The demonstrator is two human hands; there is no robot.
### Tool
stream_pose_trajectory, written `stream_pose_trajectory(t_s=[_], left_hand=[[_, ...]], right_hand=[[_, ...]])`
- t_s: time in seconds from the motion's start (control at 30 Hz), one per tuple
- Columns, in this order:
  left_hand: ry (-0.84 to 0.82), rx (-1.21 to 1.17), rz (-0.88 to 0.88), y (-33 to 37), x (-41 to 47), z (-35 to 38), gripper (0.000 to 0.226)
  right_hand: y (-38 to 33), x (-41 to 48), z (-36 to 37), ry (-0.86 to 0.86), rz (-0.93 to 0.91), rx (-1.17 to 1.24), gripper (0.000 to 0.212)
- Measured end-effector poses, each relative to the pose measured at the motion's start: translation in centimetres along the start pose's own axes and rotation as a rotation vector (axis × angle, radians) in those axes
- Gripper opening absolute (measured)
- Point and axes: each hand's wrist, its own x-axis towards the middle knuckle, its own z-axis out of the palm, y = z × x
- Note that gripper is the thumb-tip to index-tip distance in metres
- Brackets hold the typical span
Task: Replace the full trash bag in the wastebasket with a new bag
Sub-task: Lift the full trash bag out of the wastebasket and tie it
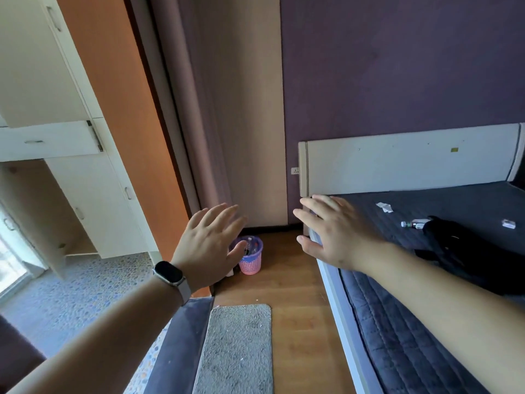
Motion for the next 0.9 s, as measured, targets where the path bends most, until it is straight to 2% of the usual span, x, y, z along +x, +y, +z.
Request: stream_pose_trajectory(t_s=[0.3,0.5,0.7,0.9], left_hand=[[-0.009,0.035,-0.003,3.8,12.2,4.5,0.051],[-0.030,0.013,-0.021,4.3,17.6,7.7,0.052],[-0.052,-0.011,-0.078,-0.2,21.0,12.3,0.051],[-0.049,-0.026,-0.052,-7.4,25.4,19.6,0.052]], right_hand=[[12.8,4.4,3.7,0.009,-0.020,0.047,0.053],[17.0,7.0,7.9,0.020,-0.063,0.099,0.052],[18.9,12.9,12.9,0.012,-0.097,0.109,0.051],[19.1,20.5,20.0,-0.018,-0.120,0.061,0.050]])
